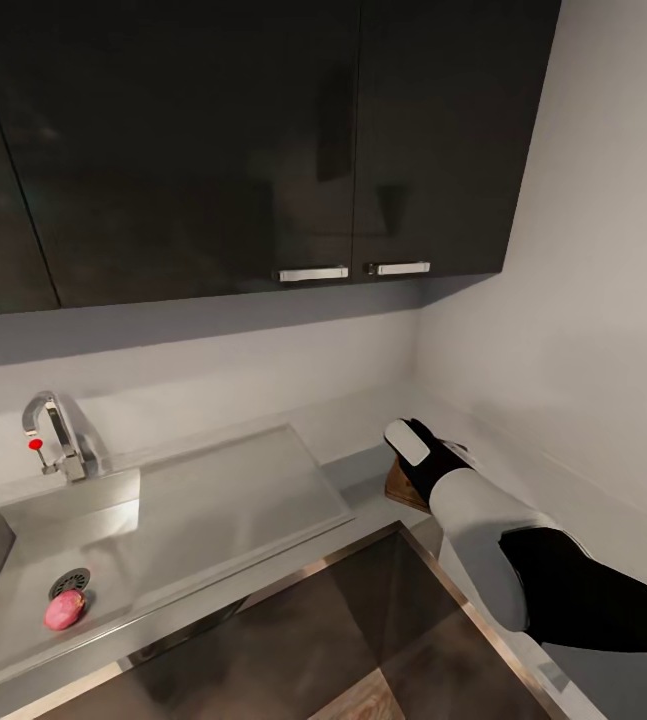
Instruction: In the kitchen, take the Vidalia onion out of the sink, dice it on the chopping board with the paring knife, put the diced onion into the bowl on the countertop, then place both the paring knife and the chopping board into the sink.
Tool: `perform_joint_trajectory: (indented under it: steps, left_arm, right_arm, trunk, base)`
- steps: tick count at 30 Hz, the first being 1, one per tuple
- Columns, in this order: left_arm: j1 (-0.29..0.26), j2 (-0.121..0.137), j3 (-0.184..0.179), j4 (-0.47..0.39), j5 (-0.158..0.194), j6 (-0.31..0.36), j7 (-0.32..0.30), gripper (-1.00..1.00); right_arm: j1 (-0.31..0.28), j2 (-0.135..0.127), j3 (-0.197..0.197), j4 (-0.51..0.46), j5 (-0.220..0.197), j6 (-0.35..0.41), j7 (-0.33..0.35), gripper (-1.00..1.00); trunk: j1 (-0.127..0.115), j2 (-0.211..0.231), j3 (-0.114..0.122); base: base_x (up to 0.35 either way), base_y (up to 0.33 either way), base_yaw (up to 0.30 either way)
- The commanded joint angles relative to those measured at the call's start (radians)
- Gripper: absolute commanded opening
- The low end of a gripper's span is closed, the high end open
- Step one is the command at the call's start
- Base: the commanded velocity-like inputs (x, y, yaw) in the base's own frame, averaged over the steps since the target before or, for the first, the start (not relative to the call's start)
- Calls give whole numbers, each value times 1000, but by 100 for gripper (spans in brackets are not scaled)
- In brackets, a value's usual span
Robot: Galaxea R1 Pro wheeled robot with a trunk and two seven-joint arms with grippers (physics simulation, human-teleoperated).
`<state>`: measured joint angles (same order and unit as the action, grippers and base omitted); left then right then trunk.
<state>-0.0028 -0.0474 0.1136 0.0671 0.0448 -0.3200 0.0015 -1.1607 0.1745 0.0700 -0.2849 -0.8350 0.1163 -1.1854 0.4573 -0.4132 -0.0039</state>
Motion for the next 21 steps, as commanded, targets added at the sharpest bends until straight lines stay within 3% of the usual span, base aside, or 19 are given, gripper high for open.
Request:
perform_joint_trajectory:
  steps: [1, 21]
  left_arm:
    - [0, 0, 3, 2, 4, -6, 0, 100]
    - [0, -3, 3, 2, 5, -5, 0, 100]
  right_arm:
    - [0, 0, 5, 0, -3, 11, -5, 100]
    - [0, 0, 7, 0, -3, 11, -4, 100]
  trunk:
    - [0, -1, 0]
    - [0, -1, 0]
  base:
    - [0, 0, 0]
    - [0, 0, 0]
